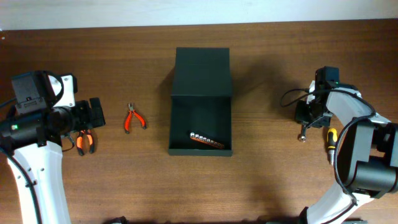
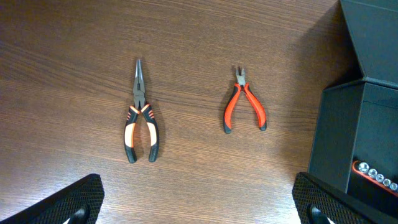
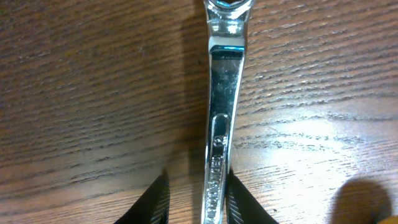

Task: Pack container
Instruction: 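Move the right gripper to the silver wrench and grasp it, then lift the wrench, carry it into the box and release it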

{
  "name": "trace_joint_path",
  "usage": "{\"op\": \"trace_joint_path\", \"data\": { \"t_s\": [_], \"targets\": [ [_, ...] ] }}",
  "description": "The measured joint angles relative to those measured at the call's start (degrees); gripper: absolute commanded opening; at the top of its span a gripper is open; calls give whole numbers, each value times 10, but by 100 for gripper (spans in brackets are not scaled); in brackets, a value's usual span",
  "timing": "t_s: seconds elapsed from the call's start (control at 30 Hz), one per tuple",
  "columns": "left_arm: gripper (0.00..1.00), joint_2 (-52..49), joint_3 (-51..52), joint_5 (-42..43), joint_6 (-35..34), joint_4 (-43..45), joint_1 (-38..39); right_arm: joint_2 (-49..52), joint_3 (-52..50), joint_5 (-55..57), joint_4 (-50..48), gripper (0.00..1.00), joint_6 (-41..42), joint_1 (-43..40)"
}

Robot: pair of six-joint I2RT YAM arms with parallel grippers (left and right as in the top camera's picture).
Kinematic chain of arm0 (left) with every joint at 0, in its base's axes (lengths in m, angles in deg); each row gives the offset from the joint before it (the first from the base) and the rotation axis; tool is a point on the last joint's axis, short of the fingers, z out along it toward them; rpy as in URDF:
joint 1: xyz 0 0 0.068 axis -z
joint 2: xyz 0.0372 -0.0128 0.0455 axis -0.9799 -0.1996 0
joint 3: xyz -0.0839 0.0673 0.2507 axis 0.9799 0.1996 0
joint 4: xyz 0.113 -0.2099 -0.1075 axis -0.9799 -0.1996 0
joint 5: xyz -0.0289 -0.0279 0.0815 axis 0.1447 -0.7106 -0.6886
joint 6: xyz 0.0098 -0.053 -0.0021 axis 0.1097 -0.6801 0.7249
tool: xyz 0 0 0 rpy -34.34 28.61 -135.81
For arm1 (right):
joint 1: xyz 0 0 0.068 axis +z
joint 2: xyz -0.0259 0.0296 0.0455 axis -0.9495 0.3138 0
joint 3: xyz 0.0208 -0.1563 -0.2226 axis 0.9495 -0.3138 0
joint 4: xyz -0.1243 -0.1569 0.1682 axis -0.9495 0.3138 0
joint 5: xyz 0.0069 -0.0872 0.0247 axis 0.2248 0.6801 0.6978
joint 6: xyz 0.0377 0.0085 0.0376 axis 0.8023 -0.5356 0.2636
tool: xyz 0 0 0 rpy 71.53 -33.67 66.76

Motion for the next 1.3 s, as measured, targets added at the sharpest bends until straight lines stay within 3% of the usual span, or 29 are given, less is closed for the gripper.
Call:
{"op": "trace_joint_path", "data": {
  "t_s": [0.8,1.3],
  "targets": [
    [99,0,0,0,0,-2,0,0,0,-2,0,6,-1,0],
    [99,0,0,0,0,-2,0,-1,0,-1,0,4,-1,0]
  ]
}}
